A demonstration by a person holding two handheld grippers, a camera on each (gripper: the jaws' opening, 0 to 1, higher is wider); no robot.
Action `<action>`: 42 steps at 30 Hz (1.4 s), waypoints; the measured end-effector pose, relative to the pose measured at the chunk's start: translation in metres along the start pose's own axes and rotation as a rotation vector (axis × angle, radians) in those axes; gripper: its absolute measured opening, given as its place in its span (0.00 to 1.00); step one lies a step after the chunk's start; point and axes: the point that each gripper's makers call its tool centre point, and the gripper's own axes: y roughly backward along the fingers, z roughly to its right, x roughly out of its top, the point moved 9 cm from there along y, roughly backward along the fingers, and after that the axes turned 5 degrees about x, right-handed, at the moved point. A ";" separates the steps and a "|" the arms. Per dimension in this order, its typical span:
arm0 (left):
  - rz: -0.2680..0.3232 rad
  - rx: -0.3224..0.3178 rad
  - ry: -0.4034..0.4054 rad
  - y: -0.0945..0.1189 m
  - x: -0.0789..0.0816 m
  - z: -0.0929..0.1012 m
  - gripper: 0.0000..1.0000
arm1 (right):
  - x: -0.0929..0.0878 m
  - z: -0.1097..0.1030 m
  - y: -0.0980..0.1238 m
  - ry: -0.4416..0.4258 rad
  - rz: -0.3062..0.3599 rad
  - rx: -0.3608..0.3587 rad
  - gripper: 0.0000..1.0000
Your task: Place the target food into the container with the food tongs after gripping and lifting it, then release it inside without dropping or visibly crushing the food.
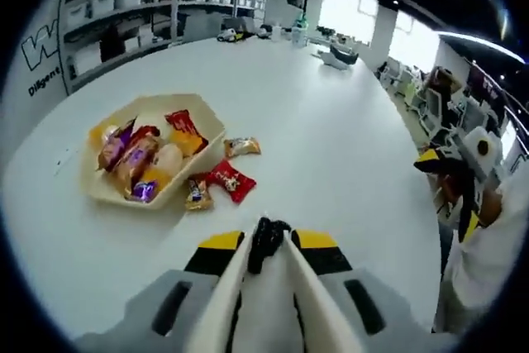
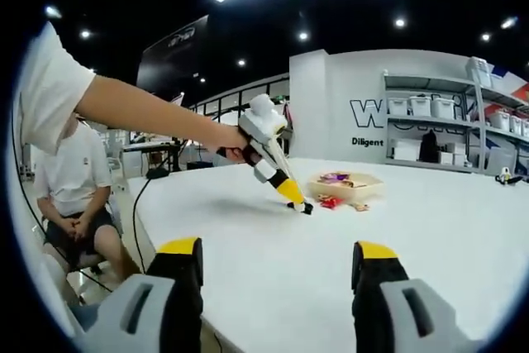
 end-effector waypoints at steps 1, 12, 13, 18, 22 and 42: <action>-0.004 0.000 0.022 0.000 0.000 0.001 0.20 | 0.000 0.000 0.000 0.000 0.002 0.000 0.71; 0.001 0.025 0.039 0.004 -0.002 0.008 0.20 | 0.001 -0.001 0.000 0.004 0.007 0.003 0.71; 0.022 0.077 -0.028 0.005 0.000 0.006 0.20 | 0.001 -0.002 0.001 0.004 0.007 0.003 0.71; 0.033 0.035 0.014 0.012 0.002 0.010 0.20 | 0.002 -0.003 0.000 -0.003 0.015 0.003 0.71; 0.040 0.038 0.011 0.017 0.005 0.006 0.20 | 0.002 -0.005 -0.001 0.001 0.012 0.008 0.71; 0.120 0.062 0.061 0.024 0.043 -0.023 0.21 | 0.003 0.005 0.001 -0.002 0.005 -0.014 0.71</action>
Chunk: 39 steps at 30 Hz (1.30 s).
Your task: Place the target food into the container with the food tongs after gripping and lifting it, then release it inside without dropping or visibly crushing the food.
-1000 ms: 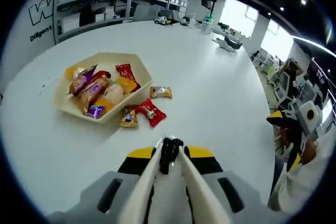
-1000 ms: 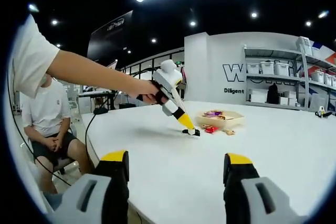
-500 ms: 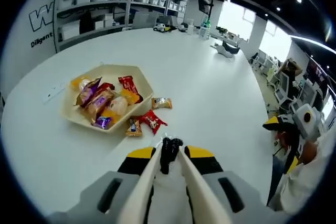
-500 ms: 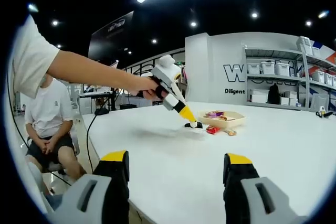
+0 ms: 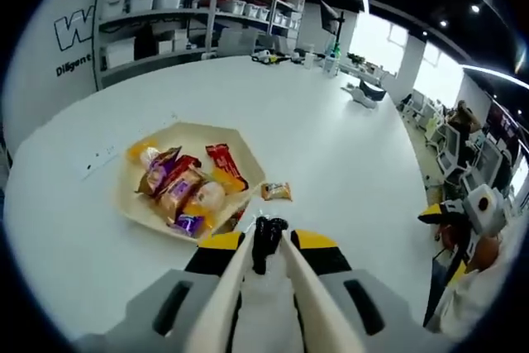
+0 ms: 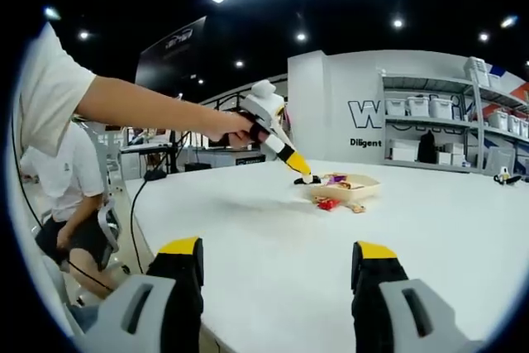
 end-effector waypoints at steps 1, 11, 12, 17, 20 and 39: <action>0.007 0.009 0.007 -0.001 0.003 -0.003 0.21 | 0.000 0.001 0.000 -0.001 -0.001 -0.003 0.71; 0.009 0.039 0.040 -0.020 0.014 -0.027 0.21 | 0.001 0.008 0.000 0.025 -0.036 -0.023 0.71; 0.002 0.041 0.046 -0.023 0.015 -0.032 0.21 | 0.001 0.010 0.000 0.032 -0.043 -0.026 0.71; 0.020 0.090 0.052 -0.033 0.024 -0.047 0.22 | 0.006 0.017 0.001 0.040 -0.051 -0.047 0.71; 0.027 0.128 0.044 -0.036 0.025 -0.051 0.23 | 0.006 0.018 0.000 0.042 -0.054 -0.050 0.71; 0.096 0.210 -0.028 -0.044 0.016 -0.047 0.26 | 0.001 0.012 -0.010 0.041 -0.066 -0.031 0.71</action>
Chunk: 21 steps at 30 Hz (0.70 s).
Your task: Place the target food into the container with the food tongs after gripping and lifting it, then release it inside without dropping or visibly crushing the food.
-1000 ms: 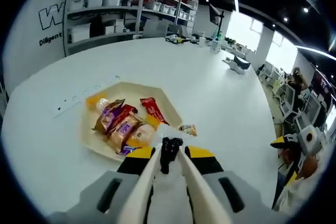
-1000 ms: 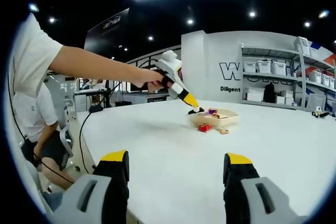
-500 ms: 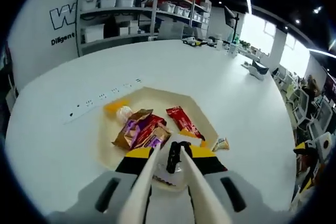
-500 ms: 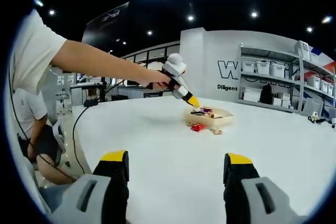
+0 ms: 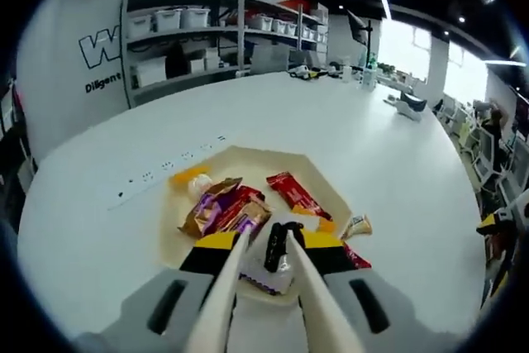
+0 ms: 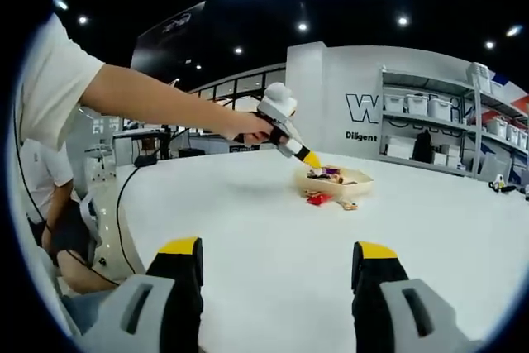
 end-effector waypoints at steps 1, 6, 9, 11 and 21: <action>-0.001 0.011 -0.022 0.002 -0.001 0.002 0.26 | 0.000 -0.001 0.000 -0.001 0.000 0.004 0.71; 0.032 0.015 -0.016 0.008 0.003 0.004 0.26 | -0.001 -0.004 -0.001 -0.003 0.000 0.012 0.72; 0.052 0.014 -0.017 0.015 0.007 0.007 0.26 | -0.001 -0.006 -0.001 -0.005 0.006 0.015 0.72; 0.064 0.007 -0.015 0.020 0.009 0.010 0.26 | 0.000 -0.007 -0.001 -0.006 0.013 0.017 0.72; 0.119 -0.011 -0.003 0.044 0.005 0.026 0.27 | 0.003 -0.017 -0.001 -0.006 0.029 0.038 0.72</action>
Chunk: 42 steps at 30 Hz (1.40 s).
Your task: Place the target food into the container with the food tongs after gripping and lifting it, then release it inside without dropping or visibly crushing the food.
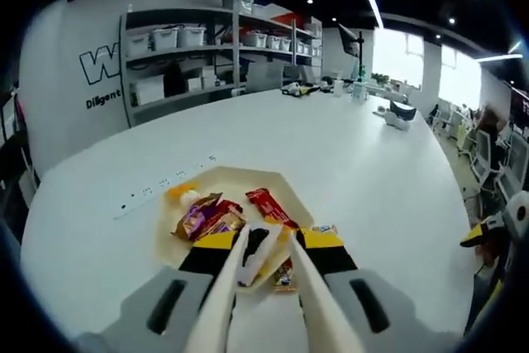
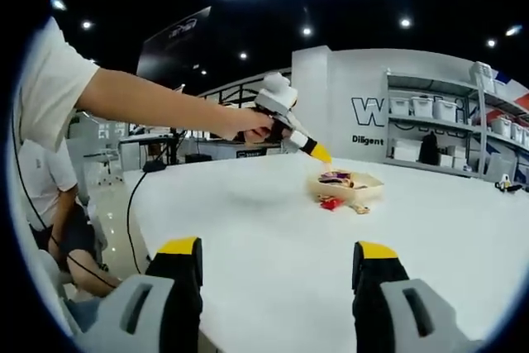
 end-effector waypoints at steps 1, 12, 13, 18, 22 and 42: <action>0.009 -0.001 0.003 0.002 -0.001 0.001 0.27 | 0.000 -0.001 0.000 0.000 0.003 0.002 0.72; 0.027 -0.023 0.105 0.019 -0.033 0.014 0.27 | 0.000 -0.015 -0.006 -0.004 0.014 0.035 0.72; 0.025 -0.025 0.097 0.021 -0.036 0.017 0.27 | 0.000 -0.016 -0.007 -0.004 0.015 0.038 0.72; 0.068 -0.018 0.048 0.028 -0.043 0.025 0.26 | 0.003 -0.019 -0.008 -0.004 0.026 0.045 0.72; 0.148 -0.027 0.067 0.033 -0.043 0.031 0.27 | 0.004 -0.021 -0.009 0.003 0.027 0.051 0.71; 0.363 -0.027 0.144 0.063 -0.073 0.055 0.27 | 0.008 -0.032 -0.017 0.005 0.044 0.095 0.72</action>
